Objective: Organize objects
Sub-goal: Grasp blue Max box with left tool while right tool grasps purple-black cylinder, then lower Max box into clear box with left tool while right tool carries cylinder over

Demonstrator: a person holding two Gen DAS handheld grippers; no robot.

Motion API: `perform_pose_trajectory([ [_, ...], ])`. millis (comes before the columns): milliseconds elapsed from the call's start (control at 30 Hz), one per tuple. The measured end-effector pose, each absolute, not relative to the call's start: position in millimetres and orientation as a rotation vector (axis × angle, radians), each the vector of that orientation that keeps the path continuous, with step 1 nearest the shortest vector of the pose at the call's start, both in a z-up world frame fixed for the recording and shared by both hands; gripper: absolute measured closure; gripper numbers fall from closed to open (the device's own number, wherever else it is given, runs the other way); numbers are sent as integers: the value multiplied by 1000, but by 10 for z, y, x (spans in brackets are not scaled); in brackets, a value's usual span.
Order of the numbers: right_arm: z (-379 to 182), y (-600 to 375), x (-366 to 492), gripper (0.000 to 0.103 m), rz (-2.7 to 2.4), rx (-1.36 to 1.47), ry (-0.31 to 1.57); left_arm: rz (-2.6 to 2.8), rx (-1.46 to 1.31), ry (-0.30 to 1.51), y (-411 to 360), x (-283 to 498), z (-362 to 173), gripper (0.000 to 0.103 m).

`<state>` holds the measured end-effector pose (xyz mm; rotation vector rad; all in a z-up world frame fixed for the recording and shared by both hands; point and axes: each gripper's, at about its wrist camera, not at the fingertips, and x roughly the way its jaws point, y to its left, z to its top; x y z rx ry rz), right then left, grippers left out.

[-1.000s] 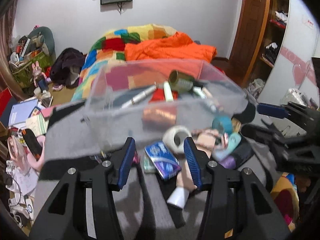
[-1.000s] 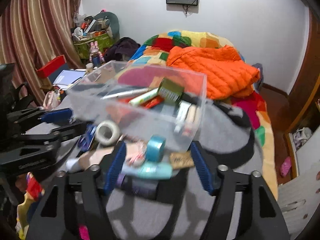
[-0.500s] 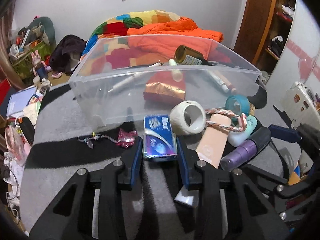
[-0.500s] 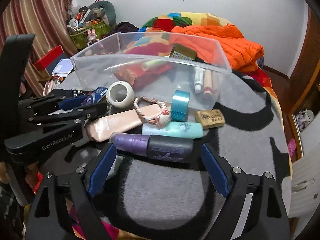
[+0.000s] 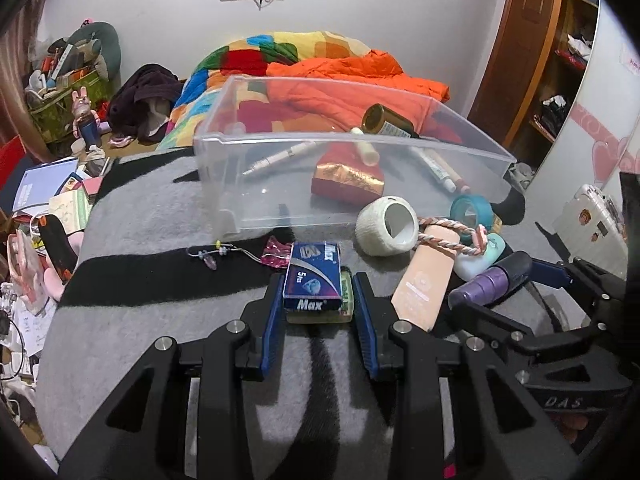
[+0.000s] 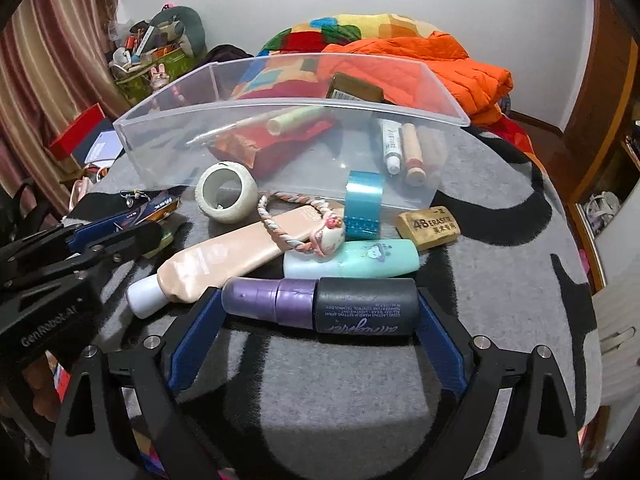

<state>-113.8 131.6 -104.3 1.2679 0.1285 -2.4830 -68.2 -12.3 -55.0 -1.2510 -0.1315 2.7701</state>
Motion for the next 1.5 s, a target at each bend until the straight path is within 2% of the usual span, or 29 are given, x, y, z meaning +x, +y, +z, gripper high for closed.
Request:
perform_pose_trajectory([
  [233, -952, 1428, -1066, 13, -2496, 1240, 127, 2803, -1177, -142, -149, -599, -352, 70],
  [433, -673, 1557, -1024, 13, -2538, 1147, 90, 2827, -1153, -81, -140, -606, -244, 70],
  [833, -153, 1648, -1307, 13, -2605, 973, 47, 2868, -1048, -131, -238, -636, 75, 70],
  [1267, -315, 1392, -2002, 13, -2488, 1105, -33, 2885, -1004, -90, -190, -1138, 253, 70],
  [1500, -409, 1210, -2159, 13, -2467, 1145, 24, 2878, -1057, -94, -211, -1469, 164, 70],
])
